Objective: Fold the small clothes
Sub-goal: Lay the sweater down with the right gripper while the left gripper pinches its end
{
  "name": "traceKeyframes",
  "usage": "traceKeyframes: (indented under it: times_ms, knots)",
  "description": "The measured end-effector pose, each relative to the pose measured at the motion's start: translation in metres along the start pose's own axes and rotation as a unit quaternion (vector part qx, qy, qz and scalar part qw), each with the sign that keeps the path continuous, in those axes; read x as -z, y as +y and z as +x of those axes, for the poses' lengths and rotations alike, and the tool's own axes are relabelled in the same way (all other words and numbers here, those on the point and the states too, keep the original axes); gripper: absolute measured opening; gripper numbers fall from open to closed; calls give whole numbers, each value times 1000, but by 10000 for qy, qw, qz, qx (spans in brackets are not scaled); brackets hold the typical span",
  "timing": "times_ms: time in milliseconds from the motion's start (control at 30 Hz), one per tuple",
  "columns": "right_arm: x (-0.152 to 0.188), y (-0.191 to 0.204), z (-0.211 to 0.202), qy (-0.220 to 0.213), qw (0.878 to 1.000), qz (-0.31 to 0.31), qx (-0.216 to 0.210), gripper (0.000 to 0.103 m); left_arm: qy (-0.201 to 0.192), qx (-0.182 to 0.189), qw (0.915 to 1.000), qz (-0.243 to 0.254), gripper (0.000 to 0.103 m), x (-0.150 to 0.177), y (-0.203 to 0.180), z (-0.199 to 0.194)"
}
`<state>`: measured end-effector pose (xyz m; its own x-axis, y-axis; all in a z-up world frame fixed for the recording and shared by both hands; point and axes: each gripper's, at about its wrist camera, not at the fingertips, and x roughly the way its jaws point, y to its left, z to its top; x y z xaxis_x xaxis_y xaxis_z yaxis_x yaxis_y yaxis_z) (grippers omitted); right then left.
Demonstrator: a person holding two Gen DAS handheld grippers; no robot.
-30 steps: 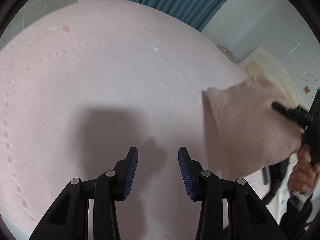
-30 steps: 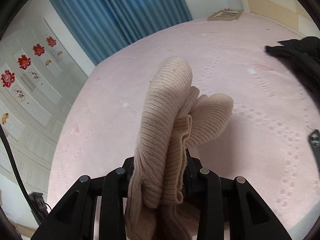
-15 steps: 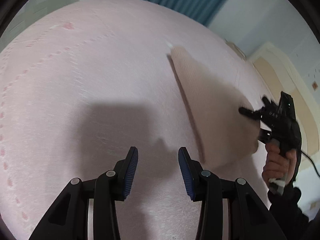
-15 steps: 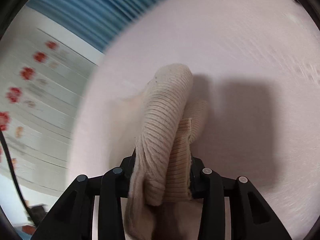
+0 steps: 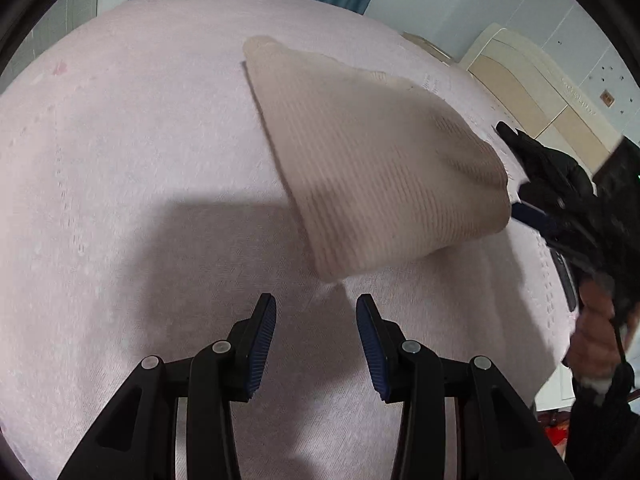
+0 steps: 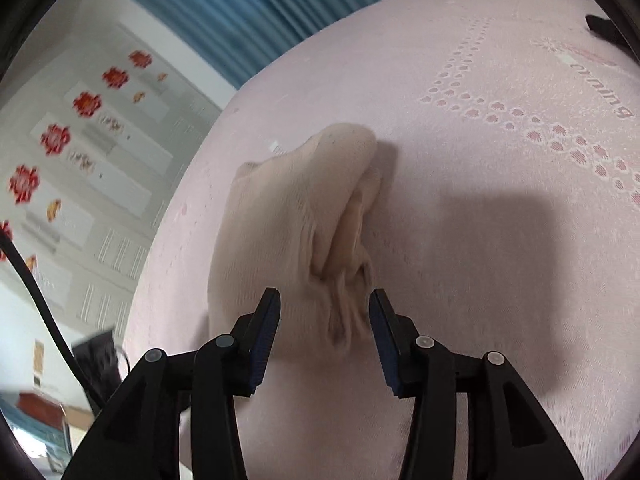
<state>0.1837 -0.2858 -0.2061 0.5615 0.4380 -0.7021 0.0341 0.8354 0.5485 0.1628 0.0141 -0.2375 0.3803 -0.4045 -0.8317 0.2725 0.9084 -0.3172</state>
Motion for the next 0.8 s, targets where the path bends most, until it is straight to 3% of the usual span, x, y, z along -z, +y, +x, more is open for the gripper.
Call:
traceKeyframes:
  times_ms: [133,167,233,333,433,600,700,800]
  knots:
    - [5,11,6,60,9998,-156,87,46,-29,-370,9992,141,37,-7,-15,8]
    - [3,14,9,65,9999,-124,70,46,-63,-361,9993,120,25,-9,-15,8]
    - [0,17,9,11,10000,-64,-38,46,-150,-160,9998,2,13,-12,-13,3]
    - [-7,27,6,-174,9997,-146,-24,46,-452,-189,9987,-148,11,-16,-2,-10]
    - [-18,38,3,-487,9986,-220,19,46,-487,-226,9973,-507,11,-18,20,-12]
    - [-31,47,31,-274,9992,-241,175,45,-356,-260,9979,-476,11,-16,21,-2]
    - [-35,49,56,-123,9977,-344,569,13,-358,-315,9978,-461,11,-15,18,1]
    - [-38,61,46,-429,9952,-829,283,11,-435,-188,9965,-692,11,-11,23,3]
